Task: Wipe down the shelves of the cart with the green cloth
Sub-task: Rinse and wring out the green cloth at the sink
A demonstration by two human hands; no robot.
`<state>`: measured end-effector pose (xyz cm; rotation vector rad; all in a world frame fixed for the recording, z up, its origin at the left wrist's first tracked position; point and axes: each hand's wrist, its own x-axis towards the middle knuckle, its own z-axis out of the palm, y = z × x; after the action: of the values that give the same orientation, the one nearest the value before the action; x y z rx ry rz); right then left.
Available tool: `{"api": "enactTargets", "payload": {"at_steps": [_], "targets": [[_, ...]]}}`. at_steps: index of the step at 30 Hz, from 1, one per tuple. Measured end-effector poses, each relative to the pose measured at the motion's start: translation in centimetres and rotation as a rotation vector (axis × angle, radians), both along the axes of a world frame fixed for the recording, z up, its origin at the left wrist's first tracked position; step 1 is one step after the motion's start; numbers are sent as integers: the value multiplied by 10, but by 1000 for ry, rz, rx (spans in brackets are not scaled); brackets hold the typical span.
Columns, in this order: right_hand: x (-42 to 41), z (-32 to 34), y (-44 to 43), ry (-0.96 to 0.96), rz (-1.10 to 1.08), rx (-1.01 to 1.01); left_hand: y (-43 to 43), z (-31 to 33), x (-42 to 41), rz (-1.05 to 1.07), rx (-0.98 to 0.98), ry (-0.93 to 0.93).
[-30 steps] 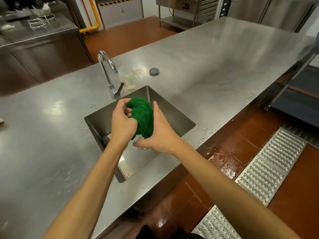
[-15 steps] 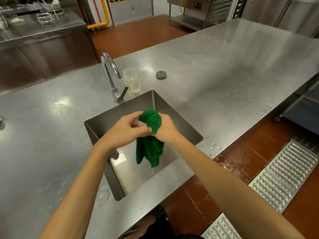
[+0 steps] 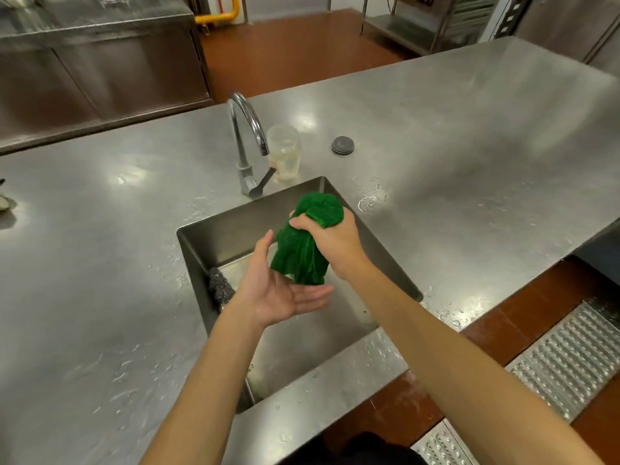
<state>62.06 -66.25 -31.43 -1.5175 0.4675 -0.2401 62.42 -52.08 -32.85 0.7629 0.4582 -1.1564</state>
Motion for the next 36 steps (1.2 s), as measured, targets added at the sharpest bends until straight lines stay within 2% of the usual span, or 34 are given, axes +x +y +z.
{"api": "enactTargets", "payload": {"at_steps": [2, 5, 8, 10, 13, 16, 20, 22, 24, 26, 28, 30, 36], "targets": [[2, 3, 4, 21, -12, 24, -15, -2, 7, 165, -50, 36], [3, 4, 8, 47, -13, 91, -32, -1, 22, 367, 6, 51], [7, 5, 6, 35, -19, 208, -44, -1, 31, 450, 58, 46], [11, 4, -1, 56, -70, 211, -52, 2, 34, 482, 71, 34], [16, 3, -19, 72, -90, 13, -60, 6, 42, 524, 97, 27], [7, 2, -44, 34, -9, -230, -63, 13, 54, 526, 140, 22], [-12, 7, -65, -326, 158, -784, -68, 18, 66, 540, 214, 11], [-15, 6, -61, -398, 338, -985, -74, 19, 69, 546, 244, 14], [-11, -1, -52, -251, 521, -1119, -80, 20, 70, 550, 251, 9], [-2, -7, -45, -75, 522, -1263, -88, 20, 70, 545, 241, -6], [9, -8, -42, -2, 415, -1345, -94, 21, 70, 534, 242, -55], [20, -8, -42, -14, 345, -1359, -97, 22, 73, 519, 253, -125], [37, -19, -47, -31, 328, -1358, -96, 21, 87, 600, 444, -274]]}}
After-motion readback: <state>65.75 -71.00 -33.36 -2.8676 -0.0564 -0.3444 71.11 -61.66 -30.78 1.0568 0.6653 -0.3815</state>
